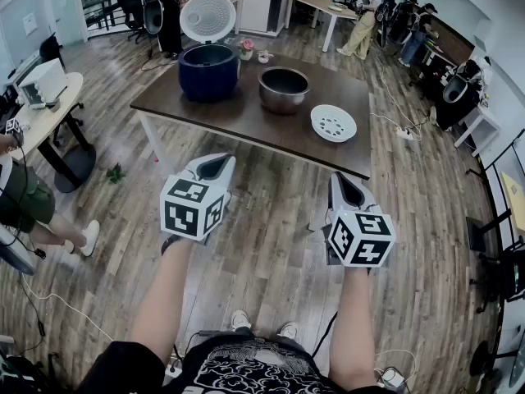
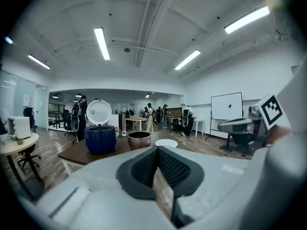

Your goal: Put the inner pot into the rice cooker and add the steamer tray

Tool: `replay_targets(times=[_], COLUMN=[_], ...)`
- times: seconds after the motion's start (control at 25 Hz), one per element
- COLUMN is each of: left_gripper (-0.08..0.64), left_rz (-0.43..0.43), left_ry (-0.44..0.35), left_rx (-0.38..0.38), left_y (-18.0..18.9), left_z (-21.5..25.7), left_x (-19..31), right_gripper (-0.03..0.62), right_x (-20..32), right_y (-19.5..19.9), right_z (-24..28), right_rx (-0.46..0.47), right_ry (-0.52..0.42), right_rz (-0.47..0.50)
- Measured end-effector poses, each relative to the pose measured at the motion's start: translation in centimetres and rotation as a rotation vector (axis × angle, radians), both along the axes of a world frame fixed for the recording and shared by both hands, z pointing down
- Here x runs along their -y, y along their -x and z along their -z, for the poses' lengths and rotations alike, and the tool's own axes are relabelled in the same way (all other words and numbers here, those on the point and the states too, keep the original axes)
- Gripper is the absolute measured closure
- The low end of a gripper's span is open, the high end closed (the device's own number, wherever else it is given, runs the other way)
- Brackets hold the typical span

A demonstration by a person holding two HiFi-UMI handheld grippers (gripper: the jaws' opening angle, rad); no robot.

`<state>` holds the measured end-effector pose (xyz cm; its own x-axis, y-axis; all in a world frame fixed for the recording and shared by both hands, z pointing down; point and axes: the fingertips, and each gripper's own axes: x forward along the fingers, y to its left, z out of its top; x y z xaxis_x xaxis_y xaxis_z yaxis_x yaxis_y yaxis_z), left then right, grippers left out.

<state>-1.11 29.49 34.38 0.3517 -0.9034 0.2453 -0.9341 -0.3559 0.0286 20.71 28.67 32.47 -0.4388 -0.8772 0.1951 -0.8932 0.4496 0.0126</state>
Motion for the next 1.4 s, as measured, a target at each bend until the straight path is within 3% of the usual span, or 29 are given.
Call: replay_targets(times=[0.32, 0.56, 0.92, 1.28, 1.4], left_gripper=[0.554, 0.526, 0.434, 0.366, 0.299], left_rz=[-0.037, -0.052, -0.067, -0.050, -0.039], left_ry=[0.014, 0.008, 0.002, 0.009, 0.018], left_rx=[0.015, 0.009, -0.025, -0.018, -0.032], left_y=[0.6, 1.1, 0.8, 0.3, 0.3], left_z=[-0.6, -0.1, 0.4, 0.0, -0.3], left_x=[0.6, 1.3, 2.5, 4.8, 6.1], right_gripper=[0.591, 0.546, 0.488, 0.406, 0.374], right_x=[0.3, 0.7, 1.6, 3.7, 5.0], right_y=[1.9, 2.8, 4.0, 2.6, 2.4], right_z=[-0.4, -0.3, -0.3, -0.4, -0.7], right_rx=[0.006, 0.011, 0.022, 0.049, 0.057], right_ry=[0.012, 0.027, 0.033, 0.023, 0.024], right_rz=[-0.012, -0.009, 0.019, 0.004, 0.002])
